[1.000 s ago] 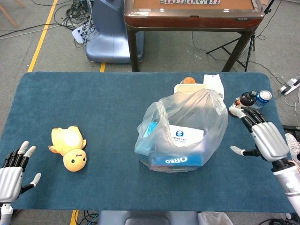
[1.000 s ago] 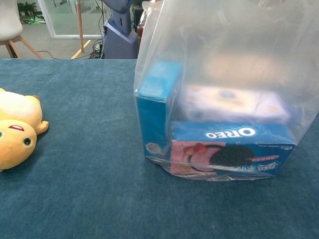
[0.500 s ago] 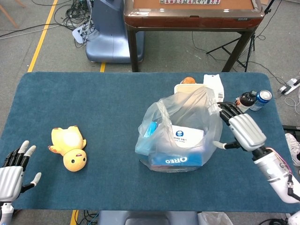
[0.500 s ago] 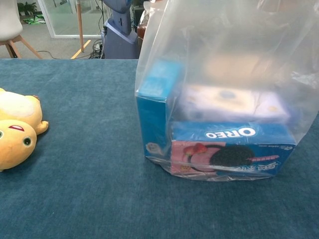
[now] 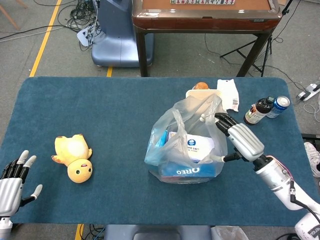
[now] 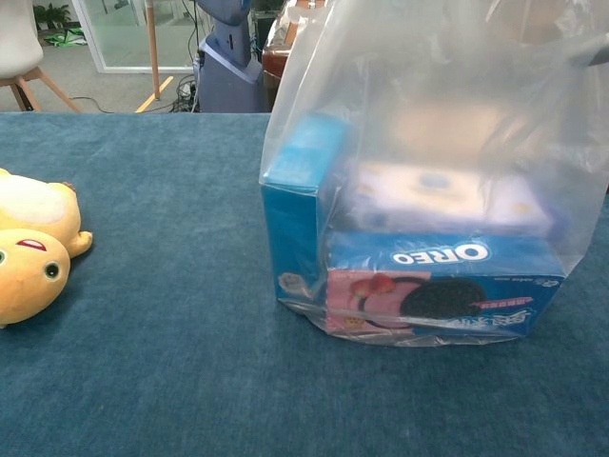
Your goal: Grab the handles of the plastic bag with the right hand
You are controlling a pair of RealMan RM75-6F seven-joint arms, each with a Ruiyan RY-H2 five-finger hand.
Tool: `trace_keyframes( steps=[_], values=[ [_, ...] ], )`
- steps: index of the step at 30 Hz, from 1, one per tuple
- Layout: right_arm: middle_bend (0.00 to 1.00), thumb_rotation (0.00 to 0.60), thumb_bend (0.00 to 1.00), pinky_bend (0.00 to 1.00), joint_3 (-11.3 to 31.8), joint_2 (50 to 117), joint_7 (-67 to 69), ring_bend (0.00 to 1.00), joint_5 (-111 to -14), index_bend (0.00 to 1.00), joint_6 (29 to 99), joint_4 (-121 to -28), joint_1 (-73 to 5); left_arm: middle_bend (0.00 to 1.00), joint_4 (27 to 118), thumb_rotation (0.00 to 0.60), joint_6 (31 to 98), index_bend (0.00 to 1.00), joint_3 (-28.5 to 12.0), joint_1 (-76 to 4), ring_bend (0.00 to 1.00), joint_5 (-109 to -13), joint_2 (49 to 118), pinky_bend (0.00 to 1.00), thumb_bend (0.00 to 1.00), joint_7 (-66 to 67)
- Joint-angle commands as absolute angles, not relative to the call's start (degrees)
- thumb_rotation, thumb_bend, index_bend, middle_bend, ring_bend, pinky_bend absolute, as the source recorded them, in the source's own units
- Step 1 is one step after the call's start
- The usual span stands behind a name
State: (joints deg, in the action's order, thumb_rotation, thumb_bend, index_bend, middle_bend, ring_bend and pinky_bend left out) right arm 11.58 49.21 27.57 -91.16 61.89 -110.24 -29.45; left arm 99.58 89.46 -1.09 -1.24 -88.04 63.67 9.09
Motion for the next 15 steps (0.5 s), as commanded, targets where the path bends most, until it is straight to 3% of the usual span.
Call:
trace_keyframes(
  steps=[1, 8, 15],
  values=[
    [0.19, 0.600, 0.00, 0.09, 9.9, 50.9, 38.4, 0.06, -96.2, 0.09, 62.0, -108.0, -31.5, 0.00, 99.7, 0.600, 89.6, 0.11, -1.1, -1.1, 0.06, -88.1, 63.6, 0.09, 0.27, 9.1],
    [0.22, 0.600, 0.00, 0.09, 6.9, 51.9, 58.7, 0.06, -101.6, 0.10, 63.0, -104.4, -34.5, 0.00, 100.0, 0.600, 90.3, 0.11, -0.9, -0.5, 0.06, -88.1, 63.1, 0.09, 0.27, 8.9],
    [0.29, 0.600, 0.00, 0.09, 3.5, 53.1, 75.9, 0.10, -104.1, 0.19, 65.3, -99.1, -36.4, 0.00, 100.2, 0.600, 90.4, 0.11, -0.9, -0.4, 0.06, -88.0, 62.8, 0.09, 0.27, 9.0]
  ],
)
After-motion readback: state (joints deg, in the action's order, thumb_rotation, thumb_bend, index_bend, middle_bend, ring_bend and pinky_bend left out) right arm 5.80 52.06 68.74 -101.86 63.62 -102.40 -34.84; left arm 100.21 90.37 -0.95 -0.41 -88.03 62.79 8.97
